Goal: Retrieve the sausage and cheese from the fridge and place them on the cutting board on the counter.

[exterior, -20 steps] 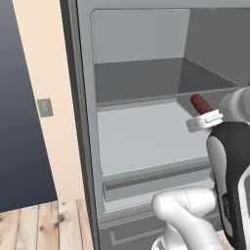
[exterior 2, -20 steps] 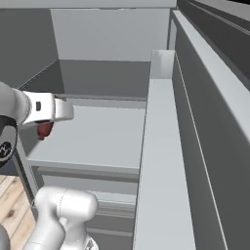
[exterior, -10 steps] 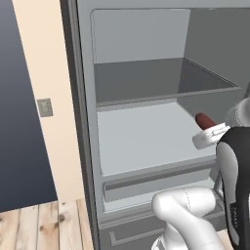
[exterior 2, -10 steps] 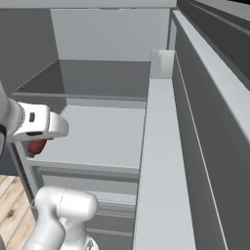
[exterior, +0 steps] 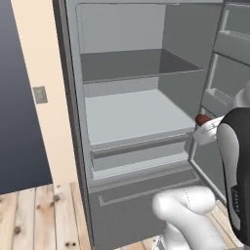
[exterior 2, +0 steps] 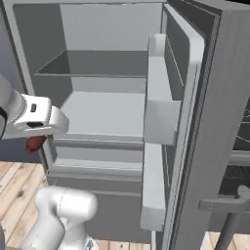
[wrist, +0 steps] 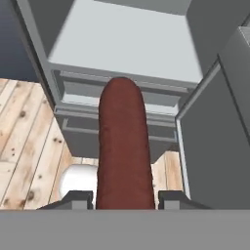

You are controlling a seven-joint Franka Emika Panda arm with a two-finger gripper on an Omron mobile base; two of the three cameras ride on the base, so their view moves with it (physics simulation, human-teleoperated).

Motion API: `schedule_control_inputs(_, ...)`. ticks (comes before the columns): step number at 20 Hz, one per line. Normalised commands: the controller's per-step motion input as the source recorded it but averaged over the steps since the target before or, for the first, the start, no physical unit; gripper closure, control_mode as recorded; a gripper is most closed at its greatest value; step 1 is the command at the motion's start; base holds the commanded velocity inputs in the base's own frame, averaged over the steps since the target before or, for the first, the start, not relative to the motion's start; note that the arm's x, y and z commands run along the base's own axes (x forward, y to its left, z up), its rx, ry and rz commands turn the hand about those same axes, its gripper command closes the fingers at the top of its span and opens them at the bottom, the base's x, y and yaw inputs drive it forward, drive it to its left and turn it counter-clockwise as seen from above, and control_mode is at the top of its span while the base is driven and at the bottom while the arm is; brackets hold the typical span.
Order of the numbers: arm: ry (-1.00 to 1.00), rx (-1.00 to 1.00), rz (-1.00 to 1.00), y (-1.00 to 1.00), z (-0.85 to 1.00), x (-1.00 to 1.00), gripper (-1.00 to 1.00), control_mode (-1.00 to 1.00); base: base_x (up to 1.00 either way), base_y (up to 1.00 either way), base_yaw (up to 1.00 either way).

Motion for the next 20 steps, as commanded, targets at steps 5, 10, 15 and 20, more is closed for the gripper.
schedule_control_inputs(5, 0.00, 0.00, 0.00, 0.00, 0.00, 0.00, 1.00, 1.00, -1.00, -0.08, -0.30)
schedule_control_inputs(10, 0.00, 0.00, 0.00, 0.00, 0.00, 0.00, 1.00, 1.00, -0.31, 0.10, -0.86)
schedule_control_inputs(15, 0.00, 0.00, 0.00, 0.00, 0.00, 0.00, 1.00, 1.00, -0.41, 0.18, -0.86)
schedule_control_inputs(20, 0.00, 0.00, 0.00, 0.00, 0.00, 0.00, 1.00, 1.00, -0.82, 0.18, -0.76)
